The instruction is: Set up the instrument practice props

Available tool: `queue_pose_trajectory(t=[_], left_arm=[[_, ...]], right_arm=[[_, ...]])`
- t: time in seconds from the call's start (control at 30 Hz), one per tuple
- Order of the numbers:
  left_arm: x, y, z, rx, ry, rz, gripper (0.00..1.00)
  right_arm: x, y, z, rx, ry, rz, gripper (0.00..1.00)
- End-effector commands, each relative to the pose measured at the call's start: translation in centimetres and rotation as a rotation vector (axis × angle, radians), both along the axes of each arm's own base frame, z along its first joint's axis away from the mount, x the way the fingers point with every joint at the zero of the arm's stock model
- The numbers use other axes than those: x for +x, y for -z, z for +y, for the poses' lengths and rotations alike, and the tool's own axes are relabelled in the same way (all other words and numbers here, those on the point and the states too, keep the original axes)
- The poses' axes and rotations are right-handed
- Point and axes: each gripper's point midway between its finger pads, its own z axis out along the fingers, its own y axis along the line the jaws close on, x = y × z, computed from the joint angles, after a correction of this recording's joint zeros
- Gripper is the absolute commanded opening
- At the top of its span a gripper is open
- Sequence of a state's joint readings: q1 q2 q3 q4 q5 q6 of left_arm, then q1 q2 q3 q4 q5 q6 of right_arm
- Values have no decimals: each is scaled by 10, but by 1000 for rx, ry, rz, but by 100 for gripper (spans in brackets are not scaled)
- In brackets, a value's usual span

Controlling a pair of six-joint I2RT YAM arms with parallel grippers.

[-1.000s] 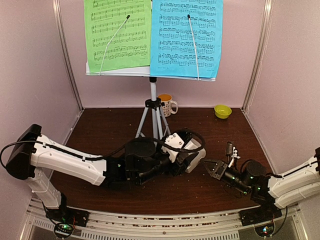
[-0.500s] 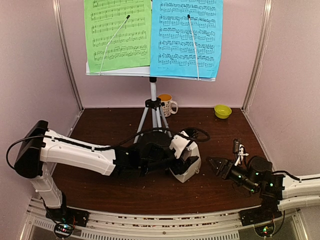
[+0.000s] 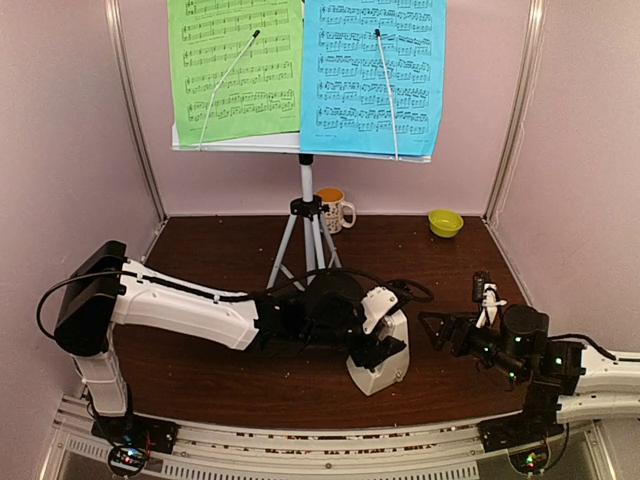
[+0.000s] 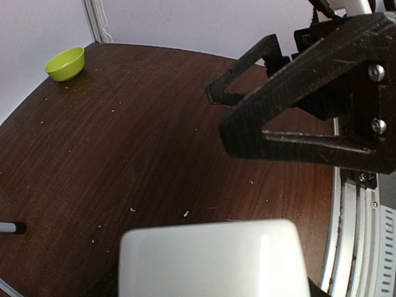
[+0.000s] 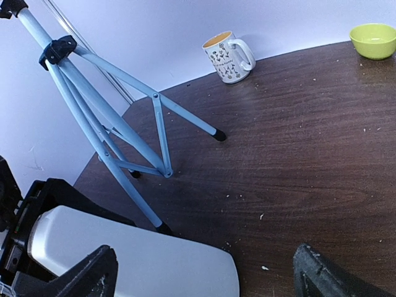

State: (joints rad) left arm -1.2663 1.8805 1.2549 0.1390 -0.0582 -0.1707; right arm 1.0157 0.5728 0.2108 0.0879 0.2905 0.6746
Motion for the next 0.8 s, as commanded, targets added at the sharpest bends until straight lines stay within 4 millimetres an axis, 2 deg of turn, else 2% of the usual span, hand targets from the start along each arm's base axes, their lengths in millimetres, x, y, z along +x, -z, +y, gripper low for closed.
queue_pose_trajectory(t=[0.0, 0.17, 0.27, 0.33, 0.37, 0.53, 0.77], left_arm=[[3, -57, -20, -182, 35, -14, 27], [3, -58, -15, -181, 49, -2, 62], [1, -63, -9, -181, 62, -13, 75], [-2, -68, -4, -187, 71, -24, 89], [-4, -69, -1, -190, 77, -28, 91], [-7, -73, 15, -215, 64, -38, 92], [-8, -74, 37, -249, 24, -41, 80]], right_arm=[[3, -21, 1, -27, -2, -46, 100], [-2, -41, 13, -14, -79, -86, 100], [-1, -44, 17, -24, -79, -54, 100], [0, -44, 21, -38, -88, -23, 100], [-1, -46, 26, -44, -108, -13, 100], [-3, -52, 49, -36, -182, 32, 100], [-4, -50, 69, -16, -233, 100, 100]])
